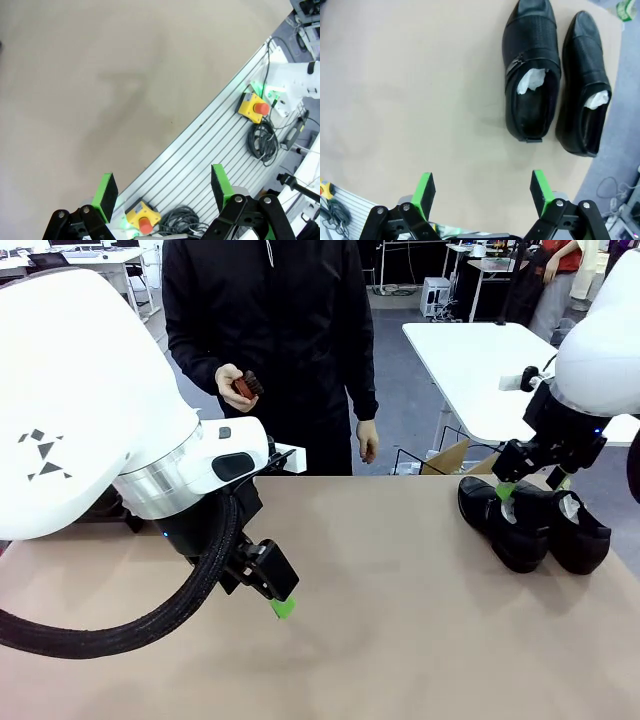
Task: Organize the shoes by placing them on the stand.
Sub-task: Pick up one Shoe and place it in the middle of the table.
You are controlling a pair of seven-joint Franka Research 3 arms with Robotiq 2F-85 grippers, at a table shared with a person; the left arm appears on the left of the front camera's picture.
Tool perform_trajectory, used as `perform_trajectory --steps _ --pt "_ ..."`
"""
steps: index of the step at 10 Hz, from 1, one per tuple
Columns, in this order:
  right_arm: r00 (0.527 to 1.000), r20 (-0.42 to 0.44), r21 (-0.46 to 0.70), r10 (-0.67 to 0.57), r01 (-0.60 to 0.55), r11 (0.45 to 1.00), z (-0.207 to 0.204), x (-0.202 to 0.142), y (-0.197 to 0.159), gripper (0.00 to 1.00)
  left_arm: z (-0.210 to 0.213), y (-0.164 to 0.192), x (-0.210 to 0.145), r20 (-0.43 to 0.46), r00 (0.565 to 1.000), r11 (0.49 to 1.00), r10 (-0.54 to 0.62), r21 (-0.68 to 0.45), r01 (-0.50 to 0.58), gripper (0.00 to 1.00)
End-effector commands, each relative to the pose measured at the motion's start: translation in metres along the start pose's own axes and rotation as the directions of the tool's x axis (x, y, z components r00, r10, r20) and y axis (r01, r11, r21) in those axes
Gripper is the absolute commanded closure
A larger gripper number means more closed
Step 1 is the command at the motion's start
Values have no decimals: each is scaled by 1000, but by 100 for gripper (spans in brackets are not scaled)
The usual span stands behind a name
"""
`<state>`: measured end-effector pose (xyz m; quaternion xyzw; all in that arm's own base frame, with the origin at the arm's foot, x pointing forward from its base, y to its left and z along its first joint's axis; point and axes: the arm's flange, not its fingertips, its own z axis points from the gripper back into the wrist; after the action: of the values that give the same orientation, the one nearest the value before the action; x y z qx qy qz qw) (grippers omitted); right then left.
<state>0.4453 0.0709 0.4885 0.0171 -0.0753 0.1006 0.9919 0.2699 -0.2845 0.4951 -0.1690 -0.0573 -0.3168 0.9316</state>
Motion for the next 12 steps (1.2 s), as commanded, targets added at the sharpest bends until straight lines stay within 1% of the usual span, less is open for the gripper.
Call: perform_trajectory --steps 1,2,3,4,5,6,7,8,9,10,11,12 --pt "999 38 -10 9 -9 1000 19 -24 13 0 0 0 0 4 1000 1000 -2 -18 2 4" --pt "1000 0 0 0 0 1000 0 0 0 0 0 0 0 4 1000 1000 -2 -18 2 4" --pt "1000 -18 -102 -1 -1 995 -3 4 -5 0 0 0 0 4 1000 1000 -2 -18 2 4" --pt "997 -59 -118 -46 38 992 -6 20 -28 0 0 0 0 4 1000 1000 -2 -18 2 4" --pt "994 -102 -109 -47 36 993 -11 35 -52 0 0 0 0 4 1000 1000 -2 -18 2 4" --pt "990 -141 -63 -23 14 998 -18 44 -69 0 0 0 0 4 1000 1000 -2 -18 2 4" --pt "985 -170 -16 -4 2 1000 -25 52 -78 0 0 0 0 4 1000 1000 -2 -18 2 4" --pt "984 -181 8 7 -6 1000 -31 58 -82 0 0 0 0 4 1000 1000 -2 -18 2 4" --pt "983 -186 24 2 3 1000 -38 67 -87 0 0 0 0 4 1000 1000 -2 -18 2 4" --pt "981 -191 12 10 -8 1000 -45 73 -88 0 0 0 0 4 1000 1000 -2 -18 2 4" --pt "981 -191 1 13 -13 1000 -53 78 -90 11 0 0 0 4 1000 1000 -2 -18 2 4" --pt "980 -201 -2 -2 2 1000 -60 82 -94 31 0 0 0 4 1000 1000 -2 -18 2 4"
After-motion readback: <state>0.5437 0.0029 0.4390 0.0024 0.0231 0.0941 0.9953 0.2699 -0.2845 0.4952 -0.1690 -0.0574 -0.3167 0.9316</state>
